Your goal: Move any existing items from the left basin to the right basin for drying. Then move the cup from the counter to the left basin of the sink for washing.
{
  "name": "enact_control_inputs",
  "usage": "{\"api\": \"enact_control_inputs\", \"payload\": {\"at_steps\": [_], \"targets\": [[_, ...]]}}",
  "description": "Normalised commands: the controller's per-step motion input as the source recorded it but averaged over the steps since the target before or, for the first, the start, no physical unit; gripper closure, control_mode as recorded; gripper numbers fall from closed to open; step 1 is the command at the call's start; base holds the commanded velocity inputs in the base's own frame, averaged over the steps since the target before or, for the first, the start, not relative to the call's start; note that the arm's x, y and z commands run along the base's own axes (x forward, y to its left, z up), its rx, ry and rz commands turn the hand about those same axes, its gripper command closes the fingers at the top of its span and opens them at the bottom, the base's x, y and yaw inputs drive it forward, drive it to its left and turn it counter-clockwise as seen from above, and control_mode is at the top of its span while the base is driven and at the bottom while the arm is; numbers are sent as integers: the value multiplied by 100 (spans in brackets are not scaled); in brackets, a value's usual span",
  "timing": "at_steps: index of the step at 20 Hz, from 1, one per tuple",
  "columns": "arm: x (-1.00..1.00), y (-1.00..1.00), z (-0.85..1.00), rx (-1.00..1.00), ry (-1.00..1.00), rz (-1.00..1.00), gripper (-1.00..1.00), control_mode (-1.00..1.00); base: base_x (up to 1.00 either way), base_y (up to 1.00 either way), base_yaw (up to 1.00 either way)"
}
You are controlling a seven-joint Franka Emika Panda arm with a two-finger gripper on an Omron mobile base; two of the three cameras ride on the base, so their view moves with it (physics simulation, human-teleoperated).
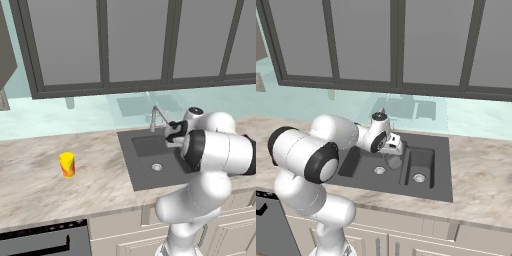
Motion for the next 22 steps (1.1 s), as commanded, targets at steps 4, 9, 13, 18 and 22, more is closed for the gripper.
{"api": "enact_control_inputs", "payload": {"at_steps": [4,9,13,18,22], "targets": [[0,-32,25,1,0,0,100,-100,0,0,0],[3,-38,15,1,0,0,100,-100,0,0,0],[6,-36,2,1,1,0,100,-100,0,0,0],[5,-37,0,1,0,0,100,-100,0,0,0],[5,-37,0,0,0,0,100,-100,0,0,0]]}}
